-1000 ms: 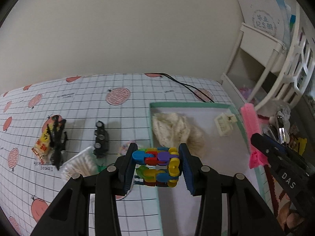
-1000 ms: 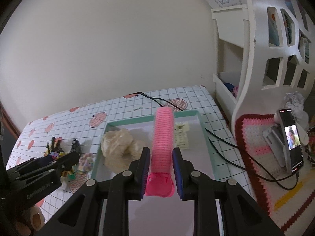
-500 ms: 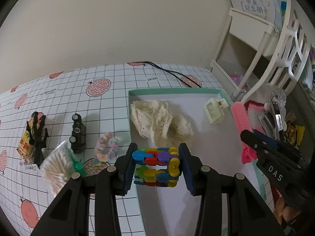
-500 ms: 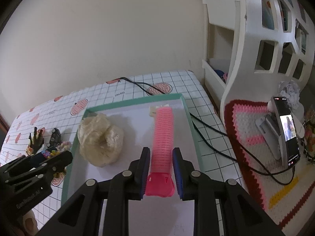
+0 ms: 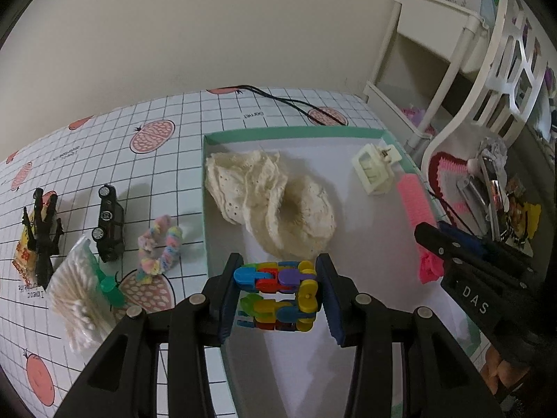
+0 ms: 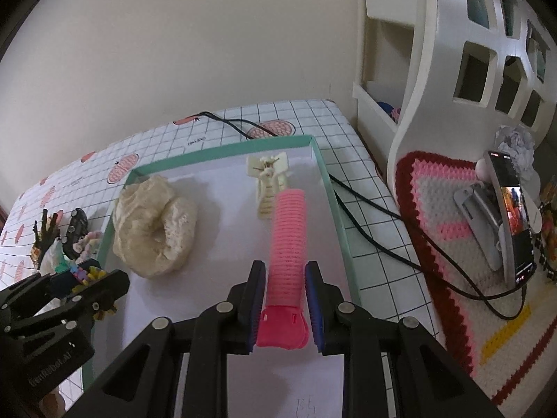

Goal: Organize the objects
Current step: 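Carry the block toy and the pink roller over the teal box tray, then lower the block toy into the tray and open the left tool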

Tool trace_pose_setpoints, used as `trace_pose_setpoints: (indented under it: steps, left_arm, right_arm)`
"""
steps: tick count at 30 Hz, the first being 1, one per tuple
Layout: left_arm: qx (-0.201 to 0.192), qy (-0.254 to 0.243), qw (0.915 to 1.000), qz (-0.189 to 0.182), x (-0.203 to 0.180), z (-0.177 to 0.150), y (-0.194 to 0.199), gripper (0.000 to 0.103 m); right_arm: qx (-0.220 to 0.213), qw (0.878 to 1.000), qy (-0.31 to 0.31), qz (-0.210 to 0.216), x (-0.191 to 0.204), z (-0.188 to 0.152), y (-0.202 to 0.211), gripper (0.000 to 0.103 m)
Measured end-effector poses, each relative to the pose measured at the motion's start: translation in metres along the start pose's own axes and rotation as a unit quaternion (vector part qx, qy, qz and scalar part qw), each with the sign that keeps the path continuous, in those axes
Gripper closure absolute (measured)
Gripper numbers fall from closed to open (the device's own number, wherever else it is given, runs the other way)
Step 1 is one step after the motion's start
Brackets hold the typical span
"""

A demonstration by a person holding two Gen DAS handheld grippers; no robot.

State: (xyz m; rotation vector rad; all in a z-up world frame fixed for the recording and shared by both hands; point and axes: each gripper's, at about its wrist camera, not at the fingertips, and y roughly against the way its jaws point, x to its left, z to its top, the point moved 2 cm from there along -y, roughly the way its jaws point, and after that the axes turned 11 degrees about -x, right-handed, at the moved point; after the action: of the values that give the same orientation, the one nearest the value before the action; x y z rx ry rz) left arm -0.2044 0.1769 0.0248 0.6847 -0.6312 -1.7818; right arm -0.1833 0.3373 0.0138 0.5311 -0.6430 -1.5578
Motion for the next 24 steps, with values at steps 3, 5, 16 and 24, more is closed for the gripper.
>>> trace_pose_setpoints:
  steps: [3,5,16,24]
  left_arm:
    - [0.007,-0.001,1.0000,0.000,0.000,-0.003,-0.004,0.059]
    - [0.010,0.000,0.9999,0.001,0.000,-0.005,-0.007,0.059]
    - [0.037,0.001,0.9993,0.004,0.002,-0.012,-0.018,0.059]
    - [0.044,0.002,0.9990,0.004,0.001,-0.014,-0.017,0.059]
  right_arm:
    - [0.006,1.000,0.005,-0.002,0.002,-0.003,-0.003,0.078]
    - [0.009,1.000,0.006,-0.003,0.002,-0.004,-0.004,0.078]
    - [0.021,1.000,0.005,-0.007,-0.001,-0.013,-0.010,0.078]
    - [0.019,1.000,0.005,-0.006,-0.001,-0.013,-0.010,0.078]
